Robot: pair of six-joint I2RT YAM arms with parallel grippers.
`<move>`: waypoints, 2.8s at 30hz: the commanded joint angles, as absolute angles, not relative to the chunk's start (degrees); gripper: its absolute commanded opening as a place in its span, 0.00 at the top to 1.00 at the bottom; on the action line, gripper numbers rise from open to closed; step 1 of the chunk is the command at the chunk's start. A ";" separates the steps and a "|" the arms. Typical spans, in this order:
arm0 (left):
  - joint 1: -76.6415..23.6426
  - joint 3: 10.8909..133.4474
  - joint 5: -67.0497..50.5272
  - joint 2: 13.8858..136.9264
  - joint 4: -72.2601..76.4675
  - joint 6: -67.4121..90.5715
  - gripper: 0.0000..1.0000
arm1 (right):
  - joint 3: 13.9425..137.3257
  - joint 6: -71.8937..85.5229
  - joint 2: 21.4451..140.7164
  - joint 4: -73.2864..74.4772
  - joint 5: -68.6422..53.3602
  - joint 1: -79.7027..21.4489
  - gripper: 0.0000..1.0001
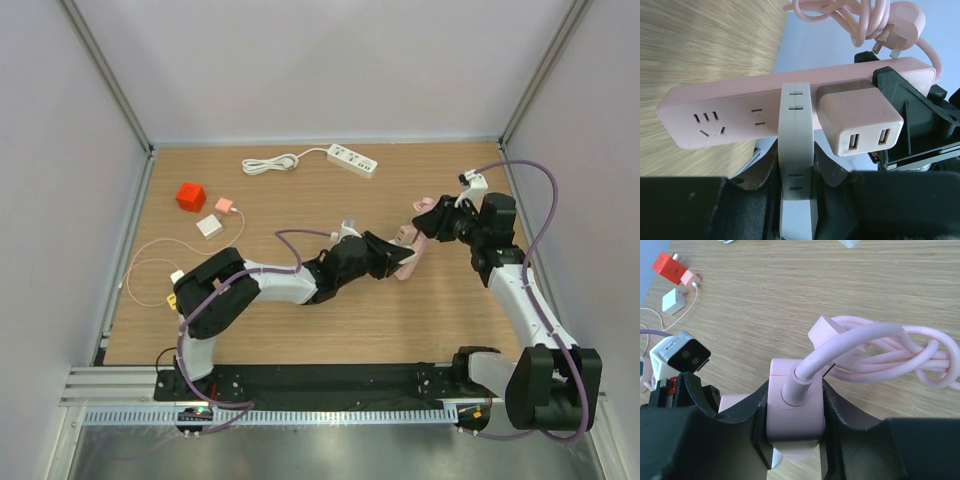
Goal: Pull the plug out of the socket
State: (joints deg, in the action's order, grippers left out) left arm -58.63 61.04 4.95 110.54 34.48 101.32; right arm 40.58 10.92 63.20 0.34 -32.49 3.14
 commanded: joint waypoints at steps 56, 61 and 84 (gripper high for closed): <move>9.40 73.91 -15.38 106.34 -18.72 42.01 0.75 | 46.41 2.28 59.06 3.60 -44.38 6.50 0.99; 9.76 76.19 -13.97 108.01 -20.56 40.87 0.65 | 46.32 2.55 58.98 3.60 -45.00 7.29 0.99; 6.16 67.42 -23.18 84.47 -19.00 33.67 0.12 | 45.44 4.83 60.29 0.97 -50.97 8.44 0.99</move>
